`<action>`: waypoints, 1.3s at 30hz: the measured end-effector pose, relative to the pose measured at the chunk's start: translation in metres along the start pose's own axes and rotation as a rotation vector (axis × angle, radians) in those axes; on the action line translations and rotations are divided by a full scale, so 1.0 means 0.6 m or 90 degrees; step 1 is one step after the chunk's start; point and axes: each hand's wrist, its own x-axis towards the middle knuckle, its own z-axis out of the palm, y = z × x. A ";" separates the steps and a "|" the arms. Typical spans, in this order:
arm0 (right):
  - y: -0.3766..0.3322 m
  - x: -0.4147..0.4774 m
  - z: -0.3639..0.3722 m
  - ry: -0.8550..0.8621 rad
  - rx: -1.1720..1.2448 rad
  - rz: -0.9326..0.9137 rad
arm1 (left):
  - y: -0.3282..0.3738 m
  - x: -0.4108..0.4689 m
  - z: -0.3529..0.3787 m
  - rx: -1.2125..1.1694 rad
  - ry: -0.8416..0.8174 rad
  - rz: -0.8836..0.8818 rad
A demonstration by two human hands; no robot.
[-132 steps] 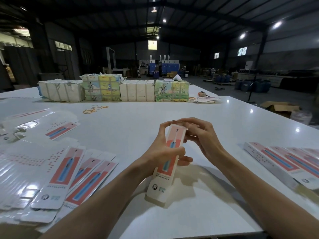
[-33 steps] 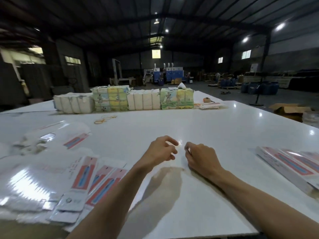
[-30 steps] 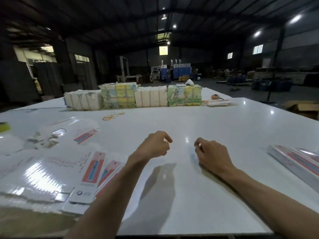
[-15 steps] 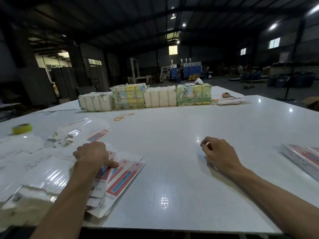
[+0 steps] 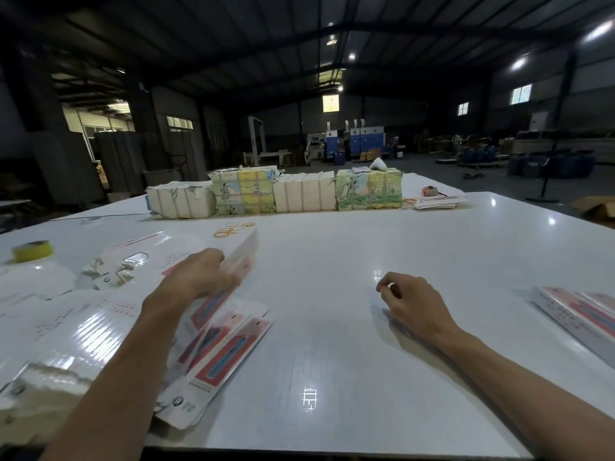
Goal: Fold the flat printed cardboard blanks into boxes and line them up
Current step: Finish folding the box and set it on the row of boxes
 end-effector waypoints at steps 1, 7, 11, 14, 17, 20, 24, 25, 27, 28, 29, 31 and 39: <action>0.000 0.000 0.000 0.008 0.010 -0.003 | 0.019 0.005 0.002 -0.102 -0.046 0.037; -0.001 0.002 -0.009 0.138 0.117 -0.065 | 0.160 0.024 0.091 -0.546 -0.482 0.221; 0.000 0.004 -0.018 0.237 0.191 -0.059 | 0.218 0.023 0.189 -0.658 -0.500 0.213; -0.005 0.002 -0.021 0.266 0.205 -0.087 | 0.226 0.018 0.247 -0.789 -0.500 0.186; -0.010 0.006 -0.016 0.203 0.102 -0.127 | 0.219 0.016 0.270 -0.826 -0.453 0.184; -0.019 0.011 -0.015 0.140 -0.005 -0.146 | 0.209 0.010 0.273 -0.823 -0.421 0.195; -0.040 0.015 -0.018 0.149 -0.075 -0.206 | 0.202 0.005 0.277 -0.822 -0.332 0.212; -0.044 0.017 -0.021 0.142 -0.071 -0.210 | 0.202 0.003 0.275 -0.833 -0.322 0.223; -0.050 0.027 -0.031 0.099 -0.045 -0.195 | 0.202 -0.001 0.272 -0.869 -0.338 0.238; -0.053 0.033 -0.036 0.074 -0.027 -0.189 | 0.202 -0.002 0.273 -0.889 -0.365 0.242; -0.056 0.039 -0.042 0.054 -0.001 -0.182 | 0.203 -0.002 0.273 -0.909 -0.395 0.244; -0.065 0.049 -0.052 0.042 0.081 -0.156 | 0.204 0.000 0.273 -0.939 -0.445 0.240; -0.058 0.054 -0.047 0.027 0.385 -0.001 | 0.194 0.030 0.274 -0.890 -0.585 0.249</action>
